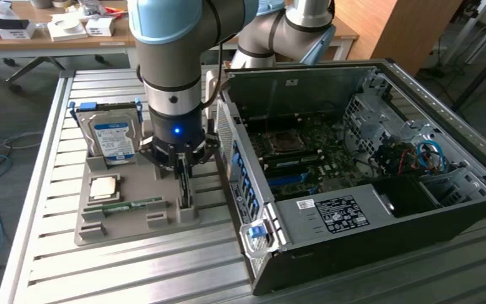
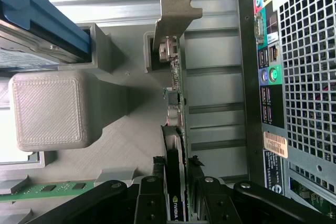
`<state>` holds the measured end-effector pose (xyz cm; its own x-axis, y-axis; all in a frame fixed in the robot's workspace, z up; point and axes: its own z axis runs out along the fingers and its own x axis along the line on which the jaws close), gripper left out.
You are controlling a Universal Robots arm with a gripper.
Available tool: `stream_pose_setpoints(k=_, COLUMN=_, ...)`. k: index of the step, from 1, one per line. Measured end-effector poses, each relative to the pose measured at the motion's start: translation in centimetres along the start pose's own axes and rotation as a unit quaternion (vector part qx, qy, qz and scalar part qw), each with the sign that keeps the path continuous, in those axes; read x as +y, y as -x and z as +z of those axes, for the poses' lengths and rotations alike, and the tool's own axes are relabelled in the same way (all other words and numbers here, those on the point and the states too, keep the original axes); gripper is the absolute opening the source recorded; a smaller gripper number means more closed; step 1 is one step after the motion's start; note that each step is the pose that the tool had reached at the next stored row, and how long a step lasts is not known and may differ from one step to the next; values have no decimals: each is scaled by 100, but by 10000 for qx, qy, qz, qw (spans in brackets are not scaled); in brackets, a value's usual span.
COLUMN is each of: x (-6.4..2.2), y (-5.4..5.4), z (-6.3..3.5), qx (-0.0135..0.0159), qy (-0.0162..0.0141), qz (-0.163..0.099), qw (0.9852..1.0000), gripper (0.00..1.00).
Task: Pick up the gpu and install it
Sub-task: 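Pick up the gpu and move the gpu toward the slot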
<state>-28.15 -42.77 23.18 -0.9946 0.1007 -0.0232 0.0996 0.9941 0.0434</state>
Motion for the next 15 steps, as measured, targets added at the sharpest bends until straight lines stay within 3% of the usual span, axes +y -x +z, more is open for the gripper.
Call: stream_pose_setpoints(k=15, x=0, y=6, z=0, qx=7, qy=-3, qz=0, qw=10000, gripper=30)
